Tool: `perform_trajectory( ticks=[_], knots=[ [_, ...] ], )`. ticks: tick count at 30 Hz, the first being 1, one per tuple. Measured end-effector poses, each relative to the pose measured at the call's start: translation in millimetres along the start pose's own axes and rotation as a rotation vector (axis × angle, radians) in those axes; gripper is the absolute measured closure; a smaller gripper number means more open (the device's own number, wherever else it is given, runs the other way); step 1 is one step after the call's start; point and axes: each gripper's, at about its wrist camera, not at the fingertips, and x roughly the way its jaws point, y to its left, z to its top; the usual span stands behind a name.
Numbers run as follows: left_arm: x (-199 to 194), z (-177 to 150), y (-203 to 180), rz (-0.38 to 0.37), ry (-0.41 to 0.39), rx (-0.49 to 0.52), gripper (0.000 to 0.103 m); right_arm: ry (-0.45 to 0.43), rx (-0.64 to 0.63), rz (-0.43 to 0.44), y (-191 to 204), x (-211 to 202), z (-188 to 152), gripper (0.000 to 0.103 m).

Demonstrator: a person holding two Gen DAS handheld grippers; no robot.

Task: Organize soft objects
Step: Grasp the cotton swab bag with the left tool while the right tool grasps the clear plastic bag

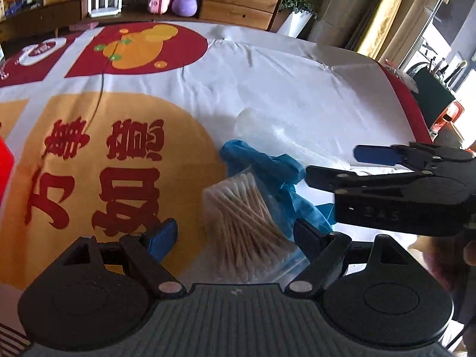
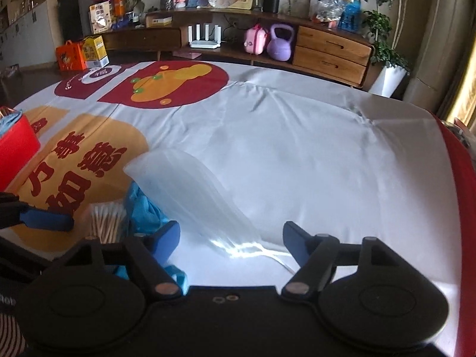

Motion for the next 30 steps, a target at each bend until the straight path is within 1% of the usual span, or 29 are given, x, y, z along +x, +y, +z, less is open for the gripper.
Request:
perform_trajectory(
  ticks=[5, 7, 8, 9, 11, 12, 13, 14, 15, 17, 19, 22, 26, 30],
  knots=[
    [-0.2, -3.4, -0.9, -0.012, -0.017, 0.030, 0.018, 0.010, -0.002, 0.008, 6.8, 11.2, 0.6, 0.051],
    [-1.0, -4.7, 0.3, -0.018, -0.025, 0.033, 0.020, 0.008, 0.005, 0.005, 7.6, 12.2, 0.2, 0.054],
    [-1.8, -5.3, 1.0, -0.020, -0.031, 0.033, 0.025, 0.003, 0.006, 0.003, 7.9, 11.6, -0.4, 0.058],
    [-2.5, -5.5, 1.5, -0.025, -0.034, 0.033, 0.029, 0.001, 0.005, 0.000, 7.9, 11.5, -0.4, 0.061],
    [-3.7, -5.8, 2.8, -0.036, -0.033, 0.033, 0.043, -0.003, 0.010, -0.008, 7.4, 10.5, -1.2, 0.067],
    [-4.1, -5.9, 3.0, -0.034, -0.033, 0.035, 0.047, -0.004, 0.019, -0.012, 6.5, 10.1, -1.3, 0.069],
    [-4.6, -6.2, 3.4, -0.034, -0.032, 0.035, 0.055, -0.005, 0.028, -0.017, 5.7, 9.6, -1.5, 0.072],
    [-5.4, -6.5, 4.0, -0.036, -0.030, 0.034, 0.059, -0.006, 0.036, -0.023, 5.2, 8.9, -1.9, 0.076],
    [-6.4, -6.8, 4.8, -0.037, -0.030, 0.032, 0.061, -0.006, 0.044, -0.026, 4.7, 8.1, -2.2, 0.079],
    [-9.3, -7.2, 6.6, -0.032, -0.034, 0.032, 0.066, -0.008, 0.056, -0.030, 4.1, 5.9, -2.9, 0.088],
    [-13.8, -7.3, 9.7, -0.023, -0.046, 0.031, 0.069, -0.012, 0.069, -0.027, 3.4, 1.9, -3.9, 0.091],
    [-18.1, -8.4, 13.6, 0.012, -0.046, 0.038, 0.070, -0.025, 0.083, -0.028, 4.2, -6.4, -5.7, 0.094],
    [-26.2, -11.1, 20.1, 0.032, -0.047, 0.032, 0.071, -0.040, 0.112, -0.021, 6.1, -23.1, -9.0, 0.095],
    [-42.8, -12.3, 24.8, 0.033, -0.061, 0.020, 0.071, -0.057, 0.124, -0.016, 13.0, -44.7, -11.3, 0.096]
  ],
)
